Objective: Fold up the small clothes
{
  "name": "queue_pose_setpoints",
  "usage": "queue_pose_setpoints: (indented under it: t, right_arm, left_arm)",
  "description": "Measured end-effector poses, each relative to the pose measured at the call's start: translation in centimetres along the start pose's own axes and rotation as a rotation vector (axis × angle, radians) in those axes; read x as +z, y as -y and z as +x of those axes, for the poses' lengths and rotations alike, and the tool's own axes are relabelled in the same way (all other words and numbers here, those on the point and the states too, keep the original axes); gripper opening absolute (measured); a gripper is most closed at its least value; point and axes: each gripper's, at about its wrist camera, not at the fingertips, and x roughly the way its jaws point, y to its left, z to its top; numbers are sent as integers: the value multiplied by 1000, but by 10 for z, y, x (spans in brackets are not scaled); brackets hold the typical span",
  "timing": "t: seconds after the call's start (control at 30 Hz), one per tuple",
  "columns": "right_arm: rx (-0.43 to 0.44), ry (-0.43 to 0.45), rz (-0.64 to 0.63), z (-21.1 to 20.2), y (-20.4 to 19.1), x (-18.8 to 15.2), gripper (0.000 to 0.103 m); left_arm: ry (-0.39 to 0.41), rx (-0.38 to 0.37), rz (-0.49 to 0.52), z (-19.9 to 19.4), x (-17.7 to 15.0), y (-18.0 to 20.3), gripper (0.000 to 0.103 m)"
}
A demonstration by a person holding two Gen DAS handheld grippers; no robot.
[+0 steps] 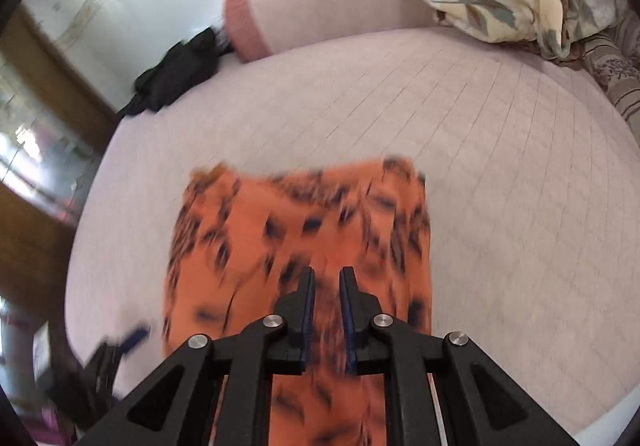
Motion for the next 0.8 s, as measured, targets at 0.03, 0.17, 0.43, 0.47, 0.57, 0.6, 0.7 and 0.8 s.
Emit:
queue_pose_setpoints:
  t: [0.03, 0.17, 0.43, 0.47, 0.57, 0.6, 0.7, 0.8]
  right_arm:
    - [-26, -14, 16, 18, 1, 13, 17]
    - [-60, -123, 116, 81, 18, 40, 17]
    - [128, -63, -38, 53, -68, 53, 19]
    - [157, -78, -62, 59, -83, 51, 19]
    - [148, -129, -97, 85, -106, 40, 19]
    - [127, -170, -98, 104, -110, 36, 21]
    - [128, -143, -83, 116, -112, 30, 22]
    - [138, -154, -85, 98, -105, 26, 22]
  left_arm:
    - [3, 0, 4, 0, 0, 1, 87]
    - [13, 13, 21, -3, -1, 4, 87]
    - [5, 19, 10, -5, 0, 5, 87]
    - [7, 21, 12, -5, 0, 6, 87]
    - [9, 28, 13, -6, 0, 6, 87]
    - [9, 37, 11, -6, 0, 6, 87]
    - [3, 29, 4, -6, 1, 7, 87]
    - [4, 35, 10, -7, 2, 8, 88]
